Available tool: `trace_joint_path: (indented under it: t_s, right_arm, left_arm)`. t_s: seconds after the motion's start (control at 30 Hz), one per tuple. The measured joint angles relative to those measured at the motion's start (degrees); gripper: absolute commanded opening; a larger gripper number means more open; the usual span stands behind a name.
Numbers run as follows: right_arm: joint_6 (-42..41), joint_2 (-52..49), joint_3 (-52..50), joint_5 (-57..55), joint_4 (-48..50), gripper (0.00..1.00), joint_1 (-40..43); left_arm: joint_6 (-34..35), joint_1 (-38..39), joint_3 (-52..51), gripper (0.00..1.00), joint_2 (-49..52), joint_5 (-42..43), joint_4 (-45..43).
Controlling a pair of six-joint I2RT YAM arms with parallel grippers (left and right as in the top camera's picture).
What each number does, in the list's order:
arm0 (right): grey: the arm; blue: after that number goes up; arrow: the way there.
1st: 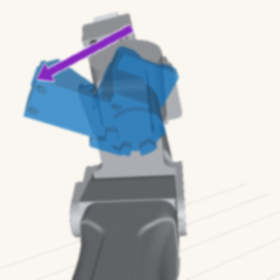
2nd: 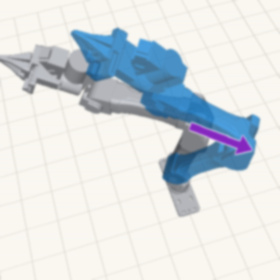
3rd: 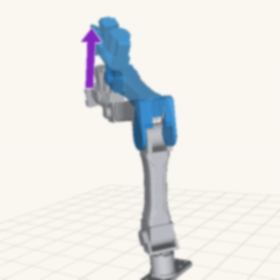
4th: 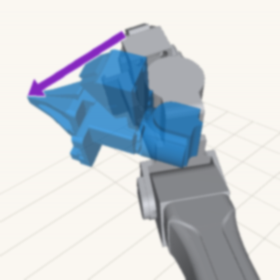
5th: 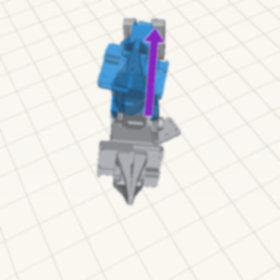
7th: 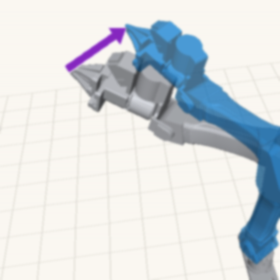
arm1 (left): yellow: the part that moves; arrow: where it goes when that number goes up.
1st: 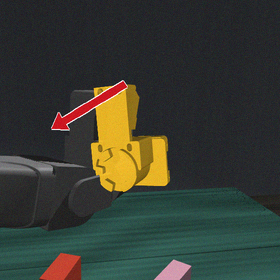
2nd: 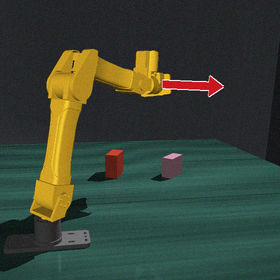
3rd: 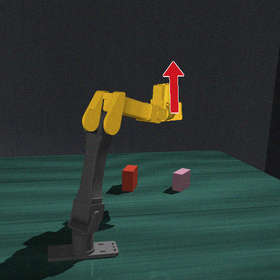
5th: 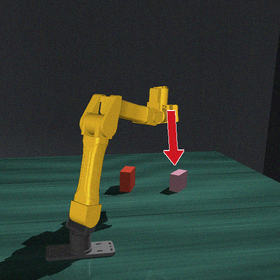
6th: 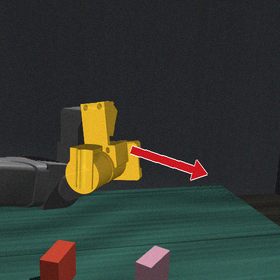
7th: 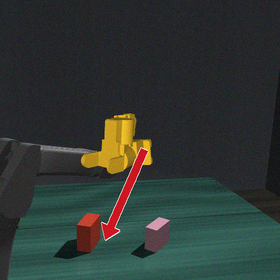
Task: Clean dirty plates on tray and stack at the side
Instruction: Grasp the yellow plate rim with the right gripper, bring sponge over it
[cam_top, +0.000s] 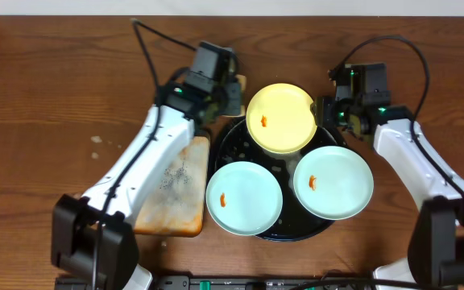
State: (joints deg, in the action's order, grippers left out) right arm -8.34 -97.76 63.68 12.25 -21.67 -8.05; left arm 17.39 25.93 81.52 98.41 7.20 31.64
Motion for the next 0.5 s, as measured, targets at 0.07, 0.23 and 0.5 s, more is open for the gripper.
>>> trace_joint_path:
  t_s: [0.07,0.23,0.5]
  right_arm:
    - [-0.1,-1.8,0.0,-0.8,1.0,0.39,0.0]
    - [-0.5,-5.4,0.0,-1.7,1.7,0.31,0.0]
    - [-0.8,-8.7,0.0,-1.6,2.6,0.20,0.0]
  left_arm:
    - [0.6,1.2,0.0,0.07,1.4,0.2,-1.8]
    - [2.5,3.0,0.0,0.08,5.5,0.2,-5.5]
    - [3.8,5.7,0.0,0.08,8.8,0.2,-7.9]
